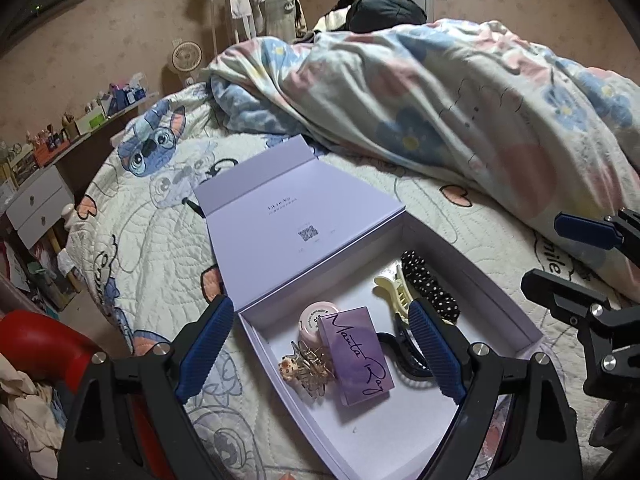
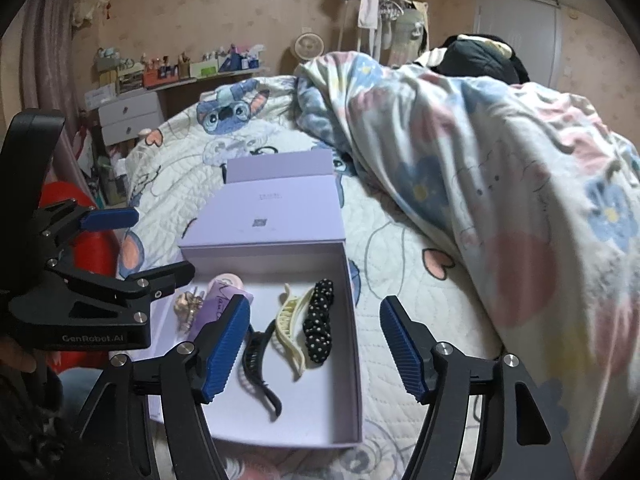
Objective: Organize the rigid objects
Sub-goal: 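Withdraw both grippers from the box toward the cable and blush compact, then grasp the white coiled cable with the right gripper while the left gripper grasps the pink blush compact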
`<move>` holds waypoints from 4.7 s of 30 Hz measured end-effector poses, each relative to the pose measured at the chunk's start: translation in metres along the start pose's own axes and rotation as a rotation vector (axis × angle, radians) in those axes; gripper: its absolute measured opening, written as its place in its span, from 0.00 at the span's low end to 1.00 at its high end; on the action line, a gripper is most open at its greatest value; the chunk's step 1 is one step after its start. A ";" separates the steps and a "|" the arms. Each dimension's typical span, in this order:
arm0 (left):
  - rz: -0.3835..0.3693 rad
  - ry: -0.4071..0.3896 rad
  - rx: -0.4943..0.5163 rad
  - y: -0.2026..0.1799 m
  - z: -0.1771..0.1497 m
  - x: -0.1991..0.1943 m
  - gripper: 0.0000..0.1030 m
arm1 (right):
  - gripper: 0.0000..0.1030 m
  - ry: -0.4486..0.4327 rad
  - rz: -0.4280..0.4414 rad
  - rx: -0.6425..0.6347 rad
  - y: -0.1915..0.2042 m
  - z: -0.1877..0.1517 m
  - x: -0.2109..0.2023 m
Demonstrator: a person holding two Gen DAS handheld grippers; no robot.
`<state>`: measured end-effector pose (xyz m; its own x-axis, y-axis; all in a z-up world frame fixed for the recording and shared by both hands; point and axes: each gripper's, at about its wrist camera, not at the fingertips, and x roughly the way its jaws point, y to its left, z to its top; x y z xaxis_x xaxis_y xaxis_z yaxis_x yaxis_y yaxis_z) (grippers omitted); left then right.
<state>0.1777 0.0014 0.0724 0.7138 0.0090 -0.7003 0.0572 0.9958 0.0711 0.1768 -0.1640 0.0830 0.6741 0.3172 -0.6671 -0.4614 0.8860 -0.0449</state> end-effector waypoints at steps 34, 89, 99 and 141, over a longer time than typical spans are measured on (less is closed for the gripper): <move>-0.055 -0.088 0.030 -0.016 -0.060 -0.107 0.97 | 0.77 -0.118 -0.006 -0.019 0.047 -0.056 -0.111; -0.074 0.145 -0.158 0.022 -0.167 -0.018 0.97 | 0.86 0.142 0.068 -0.133 0.102 -0.165 0.034; -0.068 0.159 -0.150 0.024 -0.168 -0.009 0.97 | 0.79 0.143 0.030 -0.212 0.114 -0.169 0.041; -0.310 0.171 -0.007 -0.119 -0.166 0.023 0.62 | 0.78 0.072 -0.137 0.238 -0.036 -0.213 -0.042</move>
<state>0.0710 -0.1019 -0.0703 0.5363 -0.2790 -0.7966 0.2474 0.9543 -0.1677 0.0417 -0.2817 -0.0457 0.6740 0.1721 -0.7184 -0.2149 0.9761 0.0322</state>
